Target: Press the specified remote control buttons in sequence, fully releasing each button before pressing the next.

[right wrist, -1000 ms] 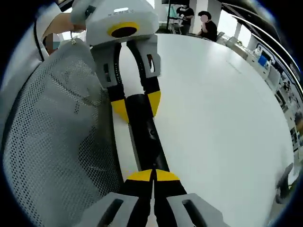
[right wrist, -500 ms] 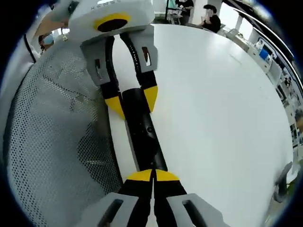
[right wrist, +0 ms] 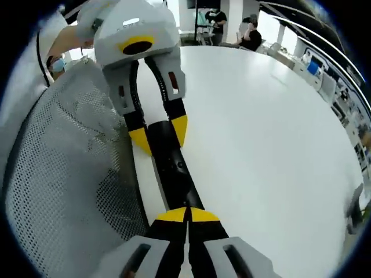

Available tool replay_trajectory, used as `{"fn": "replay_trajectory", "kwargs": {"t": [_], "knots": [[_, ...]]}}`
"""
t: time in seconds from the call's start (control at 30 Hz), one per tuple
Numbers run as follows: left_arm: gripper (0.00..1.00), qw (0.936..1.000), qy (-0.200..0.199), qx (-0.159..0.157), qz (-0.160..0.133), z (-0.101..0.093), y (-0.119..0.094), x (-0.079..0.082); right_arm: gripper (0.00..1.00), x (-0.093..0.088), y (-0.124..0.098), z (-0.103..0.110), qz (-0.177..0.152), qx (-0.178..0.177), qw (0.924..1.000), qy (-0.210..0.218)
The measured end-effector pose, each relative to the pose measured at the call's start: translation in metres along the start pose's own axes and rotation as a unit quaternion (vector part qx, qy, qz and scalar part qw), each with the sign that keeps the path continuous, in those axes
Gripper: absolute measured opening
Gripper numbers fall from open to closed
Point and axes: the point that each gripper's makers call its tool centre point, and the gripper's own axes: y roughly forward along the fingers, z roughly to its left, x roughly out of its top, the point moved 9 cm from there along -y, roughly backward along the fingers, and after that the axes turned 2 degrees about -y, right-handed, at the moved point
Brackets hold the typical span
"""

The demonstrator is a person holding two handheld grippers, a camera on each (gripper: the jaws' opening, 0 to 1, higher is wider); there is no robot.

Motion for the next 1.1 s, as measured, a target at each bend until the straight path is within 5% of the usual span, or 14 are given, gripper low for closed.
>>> {"fn": "replay_trajectory", "kwargs": {"t": [0.07,0.23,0.37,0.43,0.8,0.97,1.03,1.1], "knots": [[0.24,1.0,-0.001,0.0,0.003,0.0,0.0,0.001,0.0,0.0,0.0,-0.001,0.001,0.003,0.9999,0.011],[0.24,1.0,-0.002,0.0,0.002,0.0,0.0,0.0,0.0,0.011,0.0,0.002,-0.007,-0.005,0.9993,-0.037],[0.24,1.0,-0.005,0.001,-0.001,0.0,0.0,0.0,0.0,0.014,0.006,0.004,0.022,0.022,0.998,-0.056],[0.24,1.0,-0.006,0.003,-0.004,-0.001,0.0,-0.001,0.0,0.016,0.006,0.003,0.039,0.022,0.9946,-0.094],[0.24,1.0,-0.002,0.003,-0.009,-0.001,-0.001,-0.002,0.0,0.023,0.011,0.007,0.092,0.006,0.9863,-0.137],[0.24,0.9999,-0.003,0.002,-0.011,-0.001,0.0,-0.002,0.0,0.013,0.008,0.004,0.023,-0.005,0.9989,-0.04],[0.24,0.9999,-0.002,0.002,-0.012,-0.001,-0.001,-0.002,0.0,0.008,0.005,-0.001,-0.006,0.023,0.9997,-0.005],[0.24,0.9999,-0.001,0.0,-0.014,-0.001,-0.001,-0.003,0.0,0.004,0.001,-0.004,-0.016,0.034,0.9965,0.075]]}}
